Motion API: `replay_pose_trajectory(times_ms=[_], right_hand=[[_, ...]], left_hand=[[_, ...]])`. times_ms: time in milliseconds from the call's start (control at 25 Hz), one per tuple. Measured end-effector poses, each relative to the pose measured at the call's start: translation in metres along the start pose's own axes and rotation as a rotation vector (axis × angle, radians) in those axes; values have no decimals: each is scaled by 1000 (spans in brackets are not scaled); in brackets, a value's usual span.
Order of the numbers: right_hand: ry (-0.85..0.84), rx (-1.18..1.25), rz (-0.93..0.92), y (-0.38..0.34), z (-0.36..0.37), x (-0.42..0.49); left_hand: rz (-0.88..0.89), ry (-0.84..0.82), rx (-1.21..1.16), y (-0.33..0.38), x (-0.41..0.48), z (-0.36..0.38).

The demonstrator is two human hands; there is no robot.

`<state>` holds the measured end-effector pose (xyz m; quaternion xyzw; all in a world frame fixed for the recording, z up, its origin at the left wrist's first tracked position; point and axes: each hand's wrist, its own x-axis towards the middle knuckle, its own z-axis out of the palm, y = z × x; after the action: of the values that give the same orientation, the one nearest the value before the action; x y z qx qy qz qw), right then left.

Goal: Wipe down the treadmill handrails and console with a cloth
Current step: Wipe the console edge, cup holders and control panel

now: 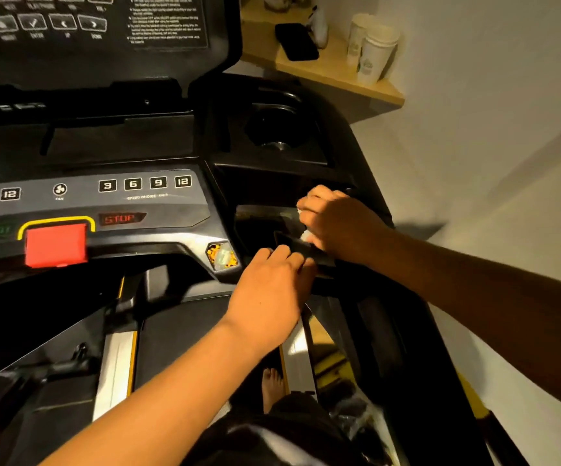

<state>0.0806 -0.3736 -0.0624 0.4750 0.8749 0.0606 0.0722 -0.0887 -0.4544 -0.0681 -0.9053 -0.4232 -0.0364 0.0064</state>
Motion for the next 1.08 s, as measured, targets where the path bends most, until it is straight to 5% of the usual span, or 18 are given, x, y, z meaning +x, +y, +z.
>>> replay_pose_trajectory(times_ms=[80, 280, 520, 640, 800, 1080], right_hand=[[-48, -225, 76, -2, -6, -5], [-170, -193, -21, -11, -14, -68], [-91, -356, 131, -6, -31, -7], [70, -185, 122, -25, -29, -75], [65, 72, 12, -51, -30, -174], [224, 190, 382, 12, -14, -51]], left_hand=[[22, 52, -27, 0, 0, 0], [-49, 34, -71, 5, -3, 7], [-20, 140, -52, -1, -3, 11], [-41, 130, -56, 1, -5, 12], [-45, 116, -18, 3, -4, 13], [-2, 159, 18, 1, -6, 9]])
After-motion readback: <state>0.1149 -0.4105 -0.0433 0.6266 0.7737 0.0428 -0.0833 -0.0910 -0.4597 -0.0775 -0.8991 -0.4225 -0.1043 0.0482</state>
